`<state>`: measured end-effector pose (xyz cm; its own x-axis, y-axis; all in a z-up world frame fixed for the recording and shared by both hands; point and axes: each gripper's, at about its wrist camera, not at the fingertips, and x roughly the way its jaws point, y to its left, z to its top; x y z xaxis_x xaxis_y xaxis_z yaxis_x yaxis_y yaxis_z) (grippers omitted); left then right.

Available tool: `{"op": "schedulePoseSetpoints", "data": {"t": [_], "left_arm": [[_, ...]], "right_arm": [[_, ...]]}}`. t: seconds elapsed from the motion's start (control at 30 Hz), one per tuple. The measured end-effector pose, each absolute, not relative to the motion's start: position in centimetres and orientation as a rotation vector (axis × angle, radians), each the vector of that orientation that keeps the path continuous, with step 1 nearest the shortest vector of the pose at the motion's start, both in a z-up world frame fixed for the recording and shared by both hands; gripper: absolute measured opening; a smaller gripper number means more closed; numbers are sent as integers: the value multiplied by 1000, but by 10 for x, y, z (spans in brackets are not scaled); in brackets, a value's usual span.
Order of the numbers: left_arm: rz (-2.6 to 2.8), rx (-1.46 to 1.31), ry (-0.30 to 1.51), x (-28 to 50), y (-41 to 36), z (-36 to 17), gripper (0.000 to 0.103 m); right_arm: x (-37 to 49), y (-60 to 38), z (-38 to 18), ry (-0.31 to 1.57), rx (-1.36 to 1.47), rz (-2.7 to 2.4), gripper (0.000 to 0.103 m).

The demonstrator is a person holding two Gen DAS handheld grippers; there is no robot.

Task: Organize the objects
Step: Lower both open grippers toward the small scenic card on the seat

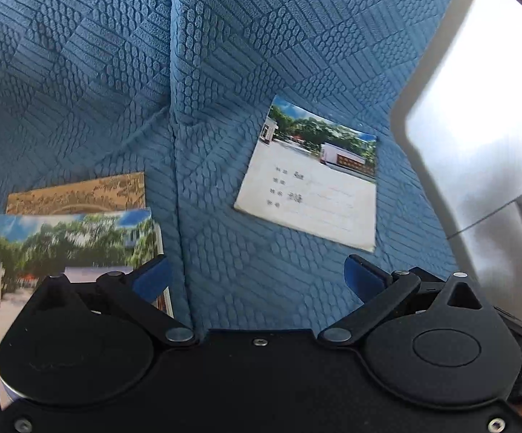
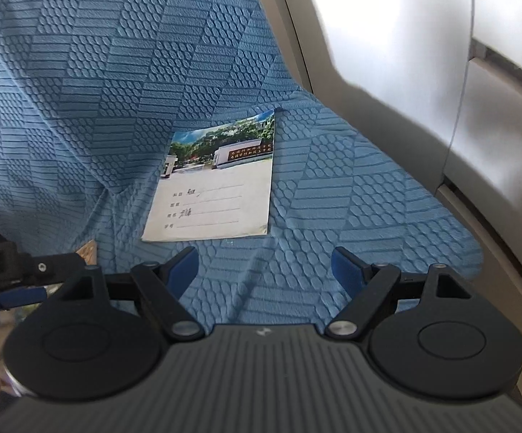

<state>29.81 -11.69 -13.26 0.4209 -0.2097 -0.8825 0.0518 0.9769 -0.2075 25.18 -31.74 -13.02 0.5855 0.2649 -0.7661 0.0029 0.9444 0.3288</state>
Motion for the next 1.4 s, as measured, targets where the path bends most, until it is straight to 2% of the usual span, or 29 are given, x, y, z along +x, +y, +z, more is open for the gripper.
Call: {"op": "schedulePoseSetpoints", "data": {"t": [0.27,0.37,0.43,0.47,0.5,0.7,0.9,1.17,1.4], "left_arm": [[-192,-150,1134,338,-115,-170,91],[-200,-136,1146,351,-119,-185,82],[-222,-137,1152,358,-121,-192,78],[-229,-137,1149,360,-123,-195,77],[-231,-136,1146,363,-125,-198,77],[-238,-93,1147,375,-138,-216,77],[-267,-193,1163,380,-134,-227,73],[-308,-262,1167,385,-129,-229,82],[-400,-508,1208,390,-102,-230,76]], "right_arm": [[282,-294,-154,919,259,171,82],[296,-288,-166,924,262,184,74],[303,-284,-173,932,262,187,74],[306,-283,-177,937,258,190,69],[307,-281,-179,936,252,190,66],[318,-282,-189,913,237,154,66],[320,-278,-191,895,206,134,62],[321,-283,-193,880,265,118,61],[321,-300,-194,875,432,129,61]]}}
